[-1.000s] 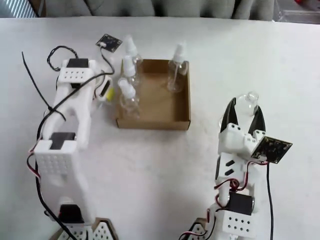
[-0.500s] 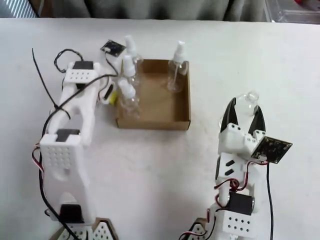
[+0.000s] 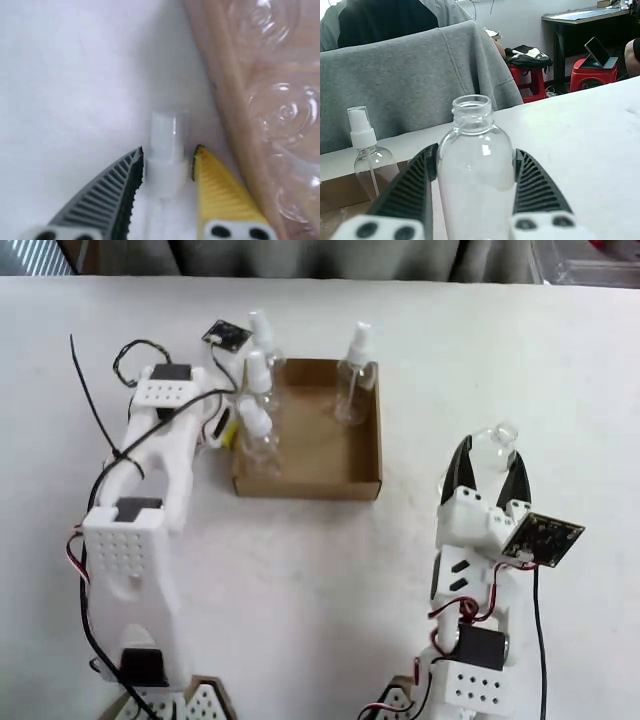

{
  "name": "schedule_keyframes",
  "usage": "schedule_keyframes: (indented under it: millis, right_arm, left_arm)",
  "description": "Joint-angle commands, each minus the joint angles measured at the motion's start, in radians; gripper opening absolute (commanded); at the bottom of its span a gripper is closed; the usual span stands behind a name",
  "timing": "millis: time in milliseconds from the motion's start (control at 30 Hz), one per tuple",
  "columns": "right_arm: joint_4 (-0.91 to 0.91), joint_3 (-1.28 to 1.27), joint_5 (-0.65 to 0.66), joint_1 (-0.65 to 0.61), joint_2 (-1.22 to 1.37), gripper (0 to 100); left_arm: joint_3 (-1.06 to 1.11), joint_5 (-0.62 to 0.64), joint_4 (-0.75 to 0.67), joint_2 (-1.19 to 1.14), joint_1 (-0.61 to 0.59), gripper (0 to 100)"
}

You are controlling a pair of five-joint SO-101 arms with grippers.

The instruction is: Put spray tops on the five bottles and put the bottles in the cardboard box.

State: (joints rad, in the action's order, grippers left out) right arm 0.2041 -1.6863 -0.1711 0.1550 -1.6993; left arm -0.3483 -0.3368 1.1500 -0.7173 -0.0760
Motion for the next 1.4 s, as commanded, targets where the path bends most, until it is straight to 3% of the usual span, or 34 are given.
schedule_keyframes:
  millis: [0,67,433,833,1200,1367]
  right_arm:
    - [0.002,-0.009,-0.006,0.007,-0.013,1.5]
    - [0.002,-0.009,-0.006,0.007,-0.013,1.5]
    - [0.002,-0.009,-0.006,0.002,-0.018,1.5]
    - [0.002,-0.009,-0.006,0.001,-0.016,1.5]
    - [-0.085,-0.009,-0.008,-0.203,-0.019,1.5]
    - [-0.139,-0.009,-0.008,-0.285,-0.019,1.5]
  left_arm:
    - [-0.054,0.014,-0.017,-0.005,0.019,2]
    - [-0.054,0.017,-0.015,-0.007,0.015,5]
    - [-0.054,0.018,0.103,0.028,-0.119,2]
    - [-0.046,0.018,0.269,0.329,-0.206,2]
    - [-0.037,0.140,0.430,0.667,-0.206,2]
    - [0.097,0.144,0.413,0.900,-0.200,2]
